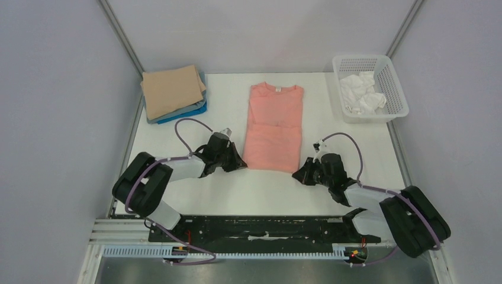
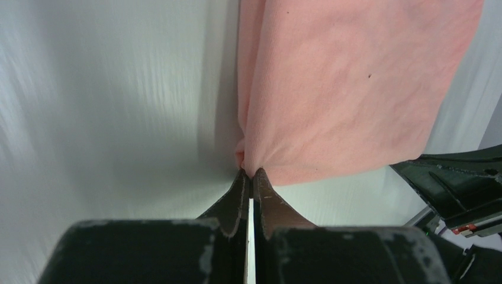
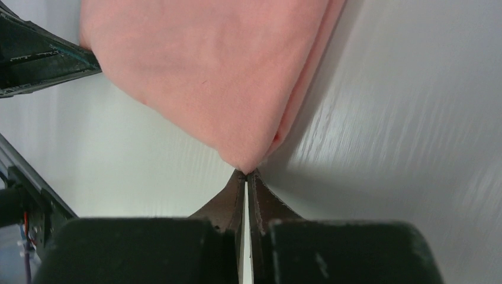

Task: Fold and stack the t-shirts
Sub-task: Grab one side of the 2/3 rectangular tshirt with both arms, then fold the long partially folded tshirt into a neat square

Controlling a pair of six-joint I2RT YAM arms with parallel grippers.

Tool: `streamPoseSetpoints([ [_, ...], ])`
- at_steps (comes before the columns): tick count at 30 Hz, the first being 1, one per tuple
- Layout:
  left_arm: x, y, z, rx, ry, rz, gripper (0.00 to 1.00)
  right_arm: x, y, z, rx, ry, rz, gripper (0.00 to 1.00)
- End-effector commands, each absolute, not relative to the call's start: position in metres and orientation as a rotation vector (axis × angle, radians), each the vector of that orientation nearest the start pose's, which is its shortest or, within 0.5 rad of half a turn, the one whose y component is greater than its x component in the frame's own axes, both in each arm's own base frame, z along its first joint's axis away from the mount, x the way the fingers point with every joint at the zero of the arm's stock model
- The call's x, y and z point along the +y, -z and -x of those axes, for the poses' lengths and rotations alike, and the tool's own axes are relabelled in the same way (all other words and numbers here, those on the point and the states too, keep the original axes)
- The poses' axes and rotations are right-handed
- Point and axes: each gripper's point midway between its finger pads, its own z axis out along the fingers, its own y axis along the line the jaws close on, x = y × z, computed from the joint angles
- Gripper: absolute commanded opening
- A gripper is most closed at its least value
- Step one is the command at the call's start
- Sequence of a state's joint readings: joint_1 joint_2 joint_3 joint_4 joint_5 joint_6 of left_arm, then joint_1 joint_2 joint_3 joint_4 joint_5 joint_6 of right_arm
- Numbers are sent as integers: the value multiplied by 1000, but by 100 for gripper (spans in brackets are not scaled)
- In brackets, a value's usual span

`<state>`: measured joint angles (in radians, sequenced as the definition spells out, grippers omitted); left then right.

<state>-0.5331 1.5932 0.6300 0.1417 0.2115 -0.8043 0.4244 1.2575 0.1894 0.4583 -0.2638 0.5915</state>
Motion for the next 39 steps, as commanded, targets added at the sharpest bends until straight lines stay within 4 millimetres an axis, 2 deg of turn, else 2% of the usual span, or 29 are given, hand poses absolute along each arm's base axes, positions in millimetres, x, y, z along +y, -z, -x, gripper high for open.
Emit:
streamPoseSetpoints([
  [1, -211, 29, -193, 2753, 617, 231, 2, 172, 11, -177, 2411, -799, 94, 0],
  [6, -225, 22, -141, 2764, 665, 136, 2, 166, 25, -131, 2492, -789, 177, 0],
  [8, -217, 22, -125, 2762, 644, 138, 2, 164, 27, -119, 2506, -810, 177, 0],
  [9, -211, 23, -118, 2770, 626, 149, 2, 160, 34, -108, 2533, -815, 176, 0],
  [11, -204, 22, -104, 2774, 644, 152, 2, 162, 33, -99, 2527, -861, 192, 0],
  [14, -205, 15, -93, 2738, 727, 119, 2, 171, 27, -86, 2494, -970, 270, 0],
  [18, -224, -8, -92, 2637, 895, 74, 2, 186, 14, -76, 2430, -1103, 357, 0],
  [22, -229, -26, -100, 2560, 939, 66, 2, 196, -19, -99, 2294, -1084, 390, 0],
  [27, -236, -71, -123, 2414, 959, 81, 2, 203, -70, -132, 2149, -1011, 385, 0],
  [32, -236, -121, -155, 2256, 900, 131, 2, 204, -129, -168, 2009, -908, 328, 0],
  [39, -225, -169, -213, 2169, 680, 181, 2, 198, -192, -221, 1871, -743, 190, 0],
])
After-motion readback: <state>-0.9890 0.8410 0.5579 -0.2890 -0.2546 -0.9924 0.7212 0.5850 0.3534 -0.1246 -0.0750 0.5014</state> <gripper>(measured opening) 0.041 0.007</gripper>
